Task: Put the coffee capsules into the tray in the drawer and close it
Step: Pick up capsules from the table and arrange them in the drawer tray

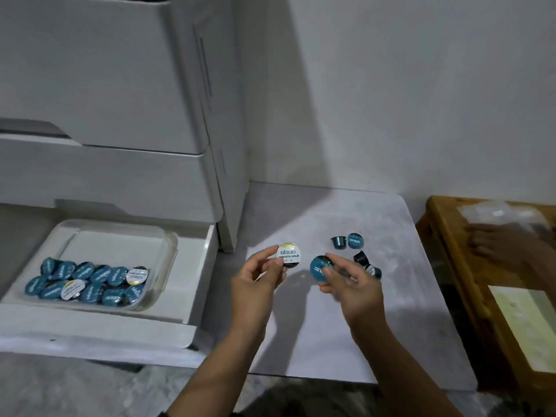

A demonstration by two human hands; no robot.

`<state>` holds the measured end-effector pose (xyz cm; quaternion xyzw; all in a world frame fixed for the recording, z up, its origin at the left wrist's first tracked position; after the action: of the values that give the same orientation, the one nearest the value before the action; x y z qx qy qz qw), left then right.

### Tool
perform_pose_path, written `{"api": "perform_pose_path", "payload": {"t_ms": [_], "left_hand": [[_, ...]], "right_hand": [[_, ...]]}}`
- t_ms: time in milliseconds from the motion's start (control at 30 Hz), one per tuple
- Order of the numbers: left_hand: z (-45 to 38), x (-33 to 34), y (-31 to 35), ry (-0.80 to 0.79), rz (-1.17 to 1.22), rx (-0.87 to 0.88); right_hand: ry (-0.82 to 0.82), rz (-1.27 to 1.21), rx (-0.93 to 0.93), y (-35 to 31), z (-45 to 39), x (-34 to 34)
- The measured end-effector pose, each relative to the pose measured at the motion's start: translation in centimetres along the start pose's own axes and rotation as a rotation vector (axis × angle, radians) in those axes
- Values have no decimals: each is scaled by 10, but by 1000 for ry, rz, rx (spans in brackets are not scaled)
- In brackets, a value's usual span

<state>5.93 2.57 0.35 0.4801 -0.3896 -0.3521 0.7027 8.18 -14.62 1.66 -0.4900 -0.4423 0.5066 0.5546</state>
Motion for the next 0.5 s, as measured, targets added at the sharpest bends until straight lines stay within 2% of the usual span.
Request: {"api": "perform_pose_path", "payload": {"t_ms": [133,300,500], "left_hand": [[-4,-40,48,-6,-1,99],[-25,-114,95,56,-38,190],[-78,-216,124,7,-195,154]], "right_hand": [[-118,-88,-43,-33,8,49],[-242,-39,-68,-58,23,118],[-309,11,-16,-53,31,211]]}}
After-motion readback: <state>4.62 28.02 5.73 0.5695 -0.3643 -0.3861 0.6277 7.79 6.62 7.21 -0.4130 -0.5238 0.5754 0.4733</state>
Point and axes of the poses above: each hand's wrist, its own z-axis away from the middle knuckle, its own x-axis out of the palm, y = z × x, the point moved 5 cm from there along -z, towards the middle knuckle, and after that the axes turned 2 degrees about -z, right-handed, at the moved point
